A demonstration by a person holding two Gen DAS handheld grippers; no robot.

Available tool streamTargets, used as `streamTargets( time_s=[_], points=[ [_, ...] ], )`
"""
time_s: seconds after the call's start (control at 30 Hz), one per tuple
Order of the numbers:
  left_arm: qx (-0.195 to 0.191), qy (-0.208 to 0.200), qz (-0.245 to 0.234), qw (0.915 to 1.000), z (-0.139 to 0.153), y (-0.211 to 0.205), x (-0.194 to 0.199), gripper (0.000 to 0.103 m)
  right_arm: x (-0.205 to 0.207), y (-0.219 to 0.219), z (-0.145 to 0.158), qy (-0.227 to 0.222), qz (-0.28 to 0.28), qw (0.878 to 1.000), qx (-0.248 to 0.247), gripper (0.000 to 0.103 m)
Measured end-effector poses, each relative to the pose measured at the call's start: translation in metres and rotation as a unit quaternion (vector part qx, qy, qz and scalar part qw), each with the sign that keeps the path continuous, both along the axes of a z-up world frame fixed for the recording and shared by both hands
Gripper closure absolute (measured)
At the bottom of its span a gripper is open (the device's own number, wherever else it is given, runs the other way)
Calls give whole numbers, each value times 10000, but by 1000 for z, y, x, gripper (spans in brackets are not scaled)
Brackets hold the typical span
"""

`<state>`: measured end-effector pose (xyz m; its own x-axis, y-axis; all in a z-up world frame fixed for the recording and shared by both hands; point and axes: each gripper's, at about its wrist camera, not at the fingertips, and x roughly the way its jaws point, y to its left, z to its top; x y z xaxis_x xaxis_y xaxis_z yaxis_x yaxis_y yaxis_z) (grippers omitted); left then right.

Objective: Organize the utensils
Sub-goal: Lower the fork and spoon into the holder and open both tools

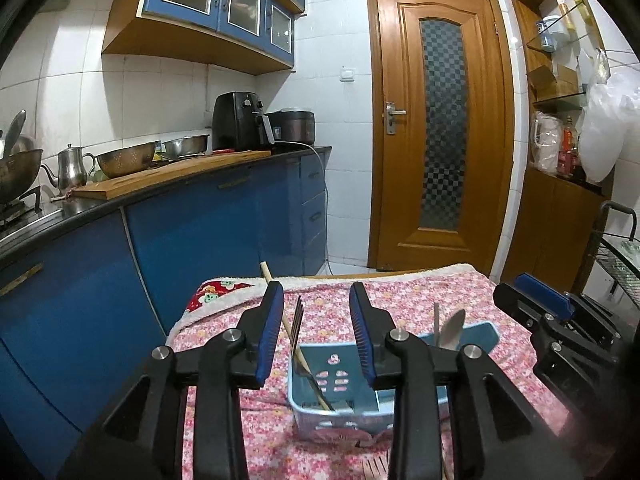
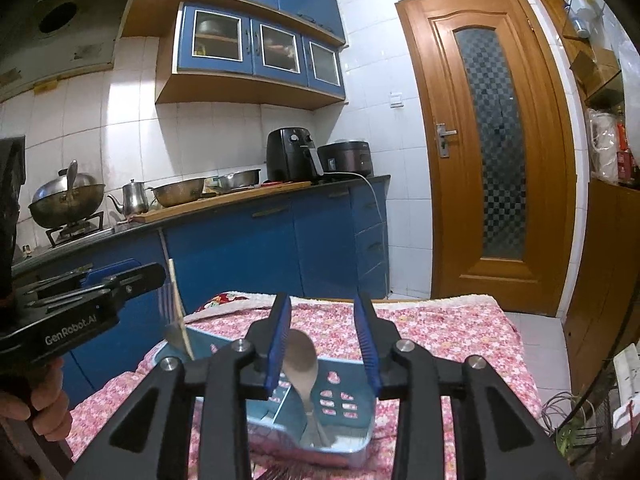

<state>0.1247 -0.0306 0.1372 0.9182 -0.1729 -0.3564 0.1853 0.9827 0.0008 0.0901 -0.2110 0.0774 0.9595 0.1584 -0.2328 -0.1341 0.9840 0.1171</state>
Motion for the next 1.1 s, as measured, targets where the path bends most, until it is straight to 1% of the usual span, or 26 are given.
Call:
streamTargets(
  time_s=[0.23, 0.4, 0.77, 0.87, 1.1],
  points=[
    [25, 72, -18, 10000, -3, 4, -23, 68, -17, -1, 1, 282, 115, 9993, 209, 68],
    [42, 158, -33, 9999, -6, 8, -36, 68, -27, -1, 0, 608, 158, 9976, 294, 68],
    [172, 362, -100, 9991, -21, 12, -57, 68, -48, 8, -13, 1080, 170, 9939, 176, 68],
    [185, 454, -95, 9988, -26, 13, -59, 68, -51, 7, -17, 1194, 154, 9926, 175, 68],
    [107, 891, -212, 9957, -40, 18, -56, 68, -53, 7, -29, 1514, 151, 9881, 204, 68]
  ],
)
